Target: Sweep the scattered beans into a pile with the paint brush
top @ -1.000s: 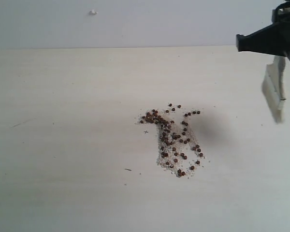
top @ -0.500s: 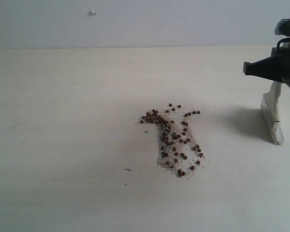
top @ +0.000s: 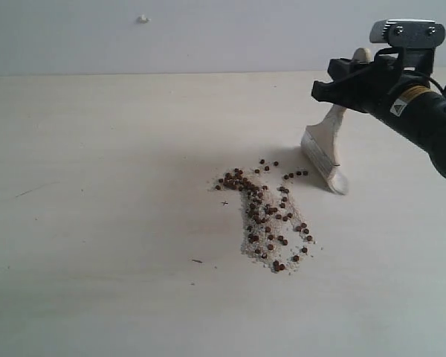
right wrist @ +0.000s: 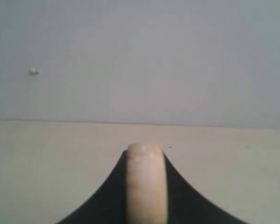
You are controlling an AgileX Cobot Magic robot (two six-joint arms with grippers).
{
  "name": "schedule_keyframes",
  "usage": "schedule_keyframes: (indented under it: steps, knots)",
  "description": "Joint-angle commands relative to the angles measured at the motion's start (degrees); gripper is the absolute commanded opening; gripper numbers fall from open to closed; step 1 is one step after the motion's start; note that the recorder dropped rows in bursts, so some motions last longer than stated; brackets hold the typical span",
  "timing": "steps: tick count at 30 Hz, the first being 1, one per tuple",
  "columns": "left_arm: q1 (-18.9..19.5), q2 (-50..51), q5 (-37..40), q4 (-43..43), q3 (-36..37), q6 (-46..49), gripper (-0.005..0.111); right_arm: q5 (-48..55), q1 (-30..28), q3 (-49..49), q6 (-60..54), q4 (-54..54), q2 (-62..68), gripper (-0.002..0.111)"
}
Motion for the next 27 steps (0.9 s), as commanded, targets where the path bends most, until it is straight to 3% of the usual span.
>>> schedule_keyframes:
  steps: [1, 10, 27]
  knots:
    - [0.1, 0.0, 0.1, -0.5, 0.2, 0.2, 0.000, 2.0, -0.3, -2.0, 8.4, -11.0, 1.1, 0.000]
    - [0.1, 0.0, 0.1, -0.5, 0.2, 0.2, 0.000, 1.8, -0.3, -3.5, 18.0, -23.2, 1.1, 0.000]
    - [0.1, 0.0, 0.1, -0.5, 0.2, 0.2, 0.000, 2.1, -0.4, -3.5, 17.9, -23.8, -8.2, 0.000]
